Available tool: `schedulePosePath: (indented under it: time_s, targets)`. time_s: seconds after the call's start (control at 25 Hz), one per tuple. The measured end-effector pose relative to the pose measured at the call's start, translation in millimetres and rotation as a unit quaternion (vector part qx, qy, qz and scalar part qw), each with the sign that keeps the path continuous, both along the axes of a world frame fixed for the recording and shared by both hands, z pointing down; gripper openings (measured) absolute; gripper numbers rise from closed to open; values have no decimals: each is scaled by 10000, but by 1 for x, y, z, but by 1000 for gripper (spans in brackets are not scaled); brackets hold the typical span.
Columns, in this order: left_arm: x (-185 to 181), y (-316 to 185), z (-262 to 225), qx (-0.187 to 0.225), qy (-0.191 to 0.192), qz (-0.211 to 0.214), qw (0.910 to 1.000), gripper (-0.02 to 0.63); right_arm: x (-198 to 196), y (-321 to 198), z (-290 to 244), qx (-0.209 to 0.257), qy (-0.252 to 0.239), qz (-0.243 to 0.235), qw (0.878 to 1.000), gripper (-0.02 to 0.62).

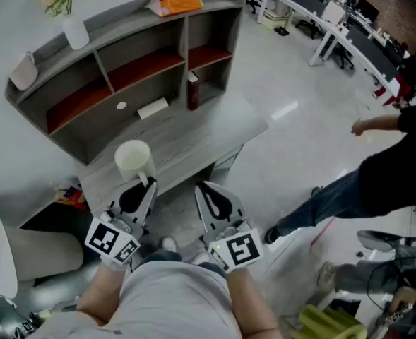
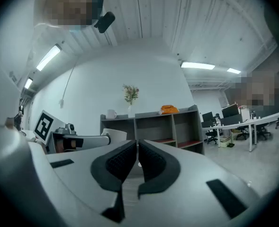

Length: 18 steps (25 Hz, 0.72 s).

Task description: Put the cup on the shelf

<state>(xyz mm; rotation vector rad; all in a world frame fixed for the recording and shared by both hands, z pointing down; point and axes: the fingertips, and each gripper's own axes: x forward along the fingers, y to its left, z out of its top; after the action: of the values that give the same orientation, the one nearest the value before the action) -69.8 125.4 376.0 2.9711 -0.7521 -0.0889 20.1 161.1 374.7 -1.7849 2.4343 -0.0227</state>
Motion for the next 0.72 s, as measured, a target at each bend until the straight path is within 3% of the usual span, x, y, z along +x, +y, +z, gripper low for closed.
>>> schedulePosePath:
  time_s: [0.72]
  targets:
    - [-60,-70,13,-66,87,398,9991,38,-58,-76,6,-101,214,235,9994,29]
